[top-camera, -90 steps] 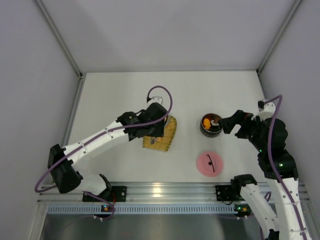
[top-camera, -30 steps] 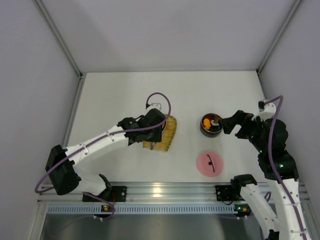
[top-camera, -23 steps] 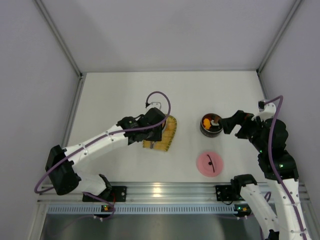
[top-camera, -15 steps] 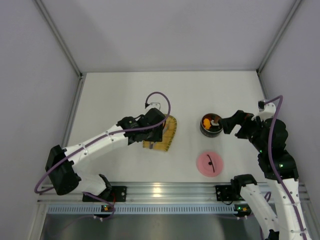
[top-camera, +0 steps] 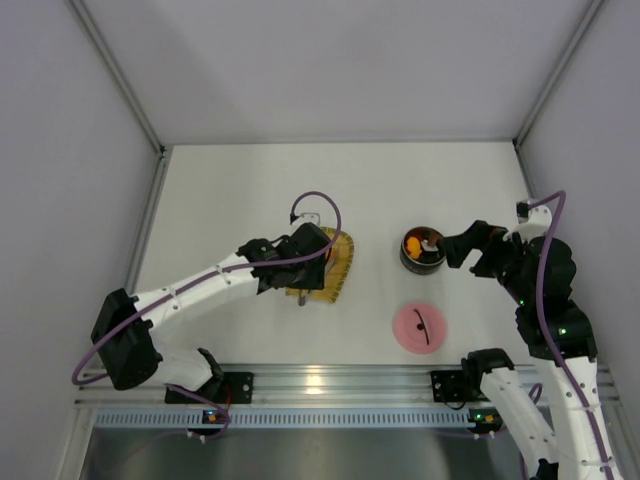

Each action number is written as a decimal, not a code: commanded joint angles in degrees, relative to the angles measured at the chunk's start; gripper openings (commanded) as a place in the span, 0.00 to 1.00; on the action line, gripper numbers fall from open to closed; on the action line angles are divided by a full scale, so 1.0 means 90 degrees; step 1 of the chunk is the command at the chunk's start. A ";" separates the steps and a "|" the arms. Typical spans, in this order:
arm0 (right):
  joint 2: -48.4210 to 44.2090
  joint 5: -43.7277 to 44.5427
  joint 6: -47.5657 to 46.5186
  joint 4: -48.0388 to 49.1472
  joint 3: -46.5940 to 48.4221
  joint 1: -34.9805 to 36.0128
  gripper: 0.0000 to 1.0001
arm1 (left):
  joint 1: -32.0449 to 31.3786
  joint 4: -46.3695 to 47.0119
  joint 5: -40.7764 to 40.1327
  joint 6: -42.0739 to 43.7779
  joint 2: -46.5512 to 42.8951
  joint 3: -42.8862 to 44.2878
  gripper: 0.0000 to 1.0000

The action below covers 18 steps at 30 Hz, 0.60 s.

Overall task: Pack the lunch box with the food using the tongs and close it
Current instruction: Pick up the fake food from the plate.

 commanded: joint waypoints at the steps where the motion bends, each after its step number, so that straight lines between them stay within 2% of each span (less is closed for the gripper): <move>1: -0.0025 -0.0018 -0.0013 0.0110 0.0212 -0.0068 0.99 | 0.0019 0.0452 0.0080 -0.0104 -0.0016 -0.0074 0.51; 18: -0.0044 -0.0008 0.0007 0.0091 0.0193 -0.0068 0.99 | 0.0019 0.0394 0.0236 0.0121 -0.0035 0.0248 0.35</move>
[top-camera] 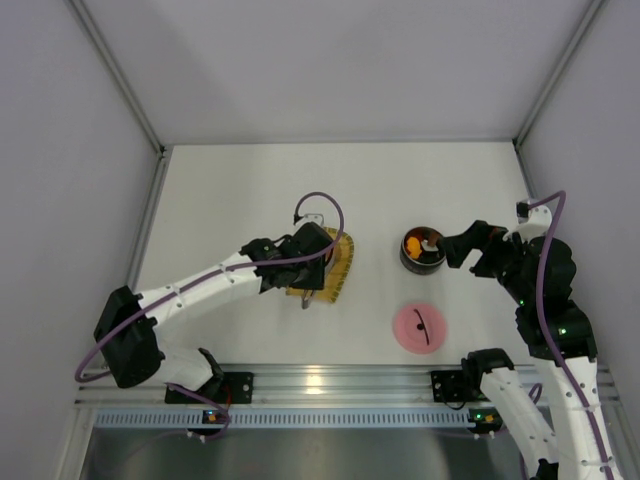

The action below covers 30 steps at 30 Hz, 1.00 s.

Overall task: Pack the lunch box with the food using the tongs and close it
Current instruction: Pick up the fake food from the plate.

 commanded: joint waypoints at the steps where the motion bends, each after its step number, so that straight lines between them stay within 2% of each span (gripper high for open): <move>1: -0.0034 -0.0018 -0.0003 0.0091 0.0183 -0.0068 0.99 | 0.0019 0.0117 -0.0077 0.0104 -0.0191 0.0357 0.35; 17: -0.0025 -0.0027 0.0036 0.0130 0.0144 -0.0068 0.99 | 0.0000 -0.0216 -0.0078 0.0377 -0.0308 0.1148 0.35; 23: -0.0005 -0.0027 0.0056 0.0140 0.0144 -0.0068 0.99 | -0.0127 -0.0001 0.0147 0.0484 0.0013 0.1519 0.36; 30: -0.0015 0.0011 0.0027 0.0081 0.0202 -0.0068 0.99 | -0.0566 0.0107 0.0177 0.0719 0.0853 0.2554 0.36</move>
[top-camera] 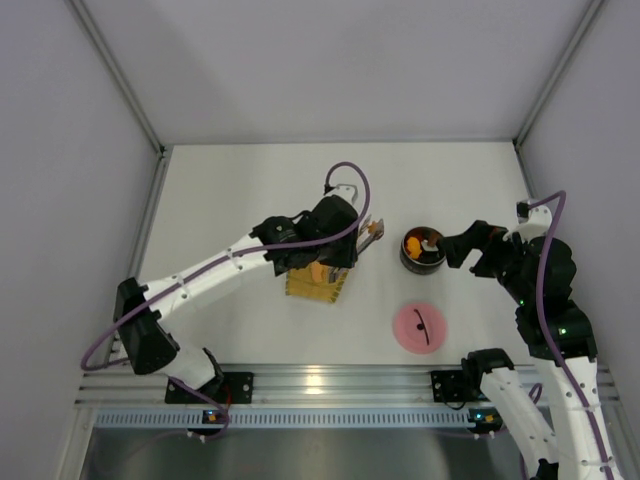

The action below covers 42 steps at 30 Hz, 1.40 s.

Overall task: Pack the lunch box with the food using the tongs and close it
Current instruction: Pick up the fake food from the plate, then place the fake food in the packing box.

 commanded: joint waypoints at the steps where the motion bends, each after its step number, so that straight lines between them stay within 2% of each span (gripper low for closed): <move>1: -0.0015 0.0029 0.0005 0.0071 0.0212 -0.0068 0.99 | -0.0222 0.0338 0.0072 0.0238 0.0429 0.0793 0.36; 9: -0.0025 0.0165 -0.0083 -0.0075 0.0339 -0.0068 0.99 | -0.0710 0.0270 0.0092 0.0482 0.1718 0.2035 0.37; 17: -0.0015 0.0205 -0.0132 -0.0124 0.0398 -0.0068 1.00 | -0.0769 0.0504 0.0384 0.0560 0.2333 0.2339 0.37; 25: 0.0005 0.0185 -0.0142 -0.0114 0.0427 -0.0078 0.99 | -0.0827 0.0689 0.0541 0.0678 0.2665 0.2485 0.39; 32: 0.0005 0.0214 -0.0161 -0.0124 0.0456 -0.0068 1.00 | -0.0827 0.0670 0.0463 0.0678 0.2735 0.2544 0.46; 33: 0.0014 0.0214 -0.0152 -0.0134 0.0456 -0.0068 0.99 | -0.0827 0.0650 0.0444 0.0678 0.2725 0.2544 0.50; 42: 0.0005 0.0185 -0.0132 -0.0114 0.0398 -0.0068 0.99 | -0.0827 0.0748 0.0365 0.0824 0.2461 0.2485 0.54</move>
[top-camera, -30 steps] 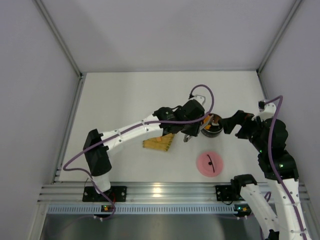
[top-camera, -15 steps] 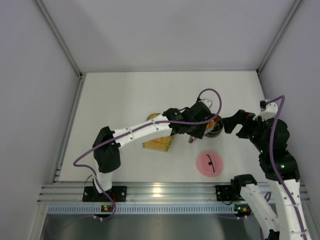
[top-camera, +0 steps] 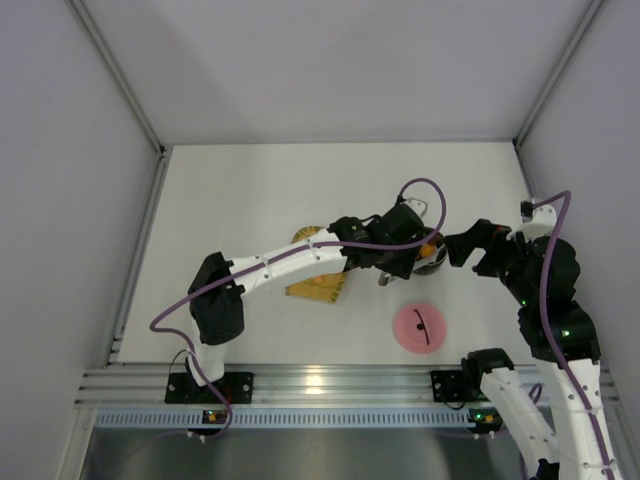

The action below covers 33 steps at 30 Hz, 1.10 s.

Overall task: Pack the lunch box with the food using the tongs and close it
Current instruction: Place the fake food in the packing box, then pick up the fake food from the plate.

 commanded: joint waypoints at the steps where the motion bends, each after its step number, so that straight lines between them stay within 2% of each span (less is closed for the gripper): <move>1: -0.0007 0.0022 -0.0101 -0.0020 0.0235 -0.0068 0.99 | -0.0019 0.0386 -0.0142 0.0183 -0.0424 0.0217 0.54; 11: -0.0027 0.0003 -0.0062 0.0019 0.0177 -0.0068 1.00 | -0.0028 0.0562 -0.0707 0.0291 -0.1761 -0.0495 0.54; 15: -0.0037 -0.0027 -0.0062 0.0020 0.0167 -0.0068 1.00 | -0.0028 -0.0177 -0.1478 -0.0050 -0.2493 -0.1207 0.54; 19: -0.0056 -0.0124 -0.0003 0.0097 0.0079 -0.0068 1.00 | -0.0028 -0.1123 -0.2095 -0.0946 -0.3362 -0.2262 0.53; 24: -0.0037 -0.0280 0.0085 0.0263 -0.0058 -0.0078 0.99 | -0.0028 -0.1469 -0.1921 -0.1807 -0.4562 -0.3744 0.52; 28: -0.0027 -0.0310 0.0114 0.0332 -0.0136 -0.0068 1.00 | -0.0028 -0.1635 -0.1773 -0.2111 -0.5120 -0.4235 0.52; 33: -0.0017 -0.0349 0.0143 0.0381 -0.0204 -0.0068 0.99 | -0.0028 -0.1724 -0.1627 -0.2258 -0.5346 -0.4470 0.52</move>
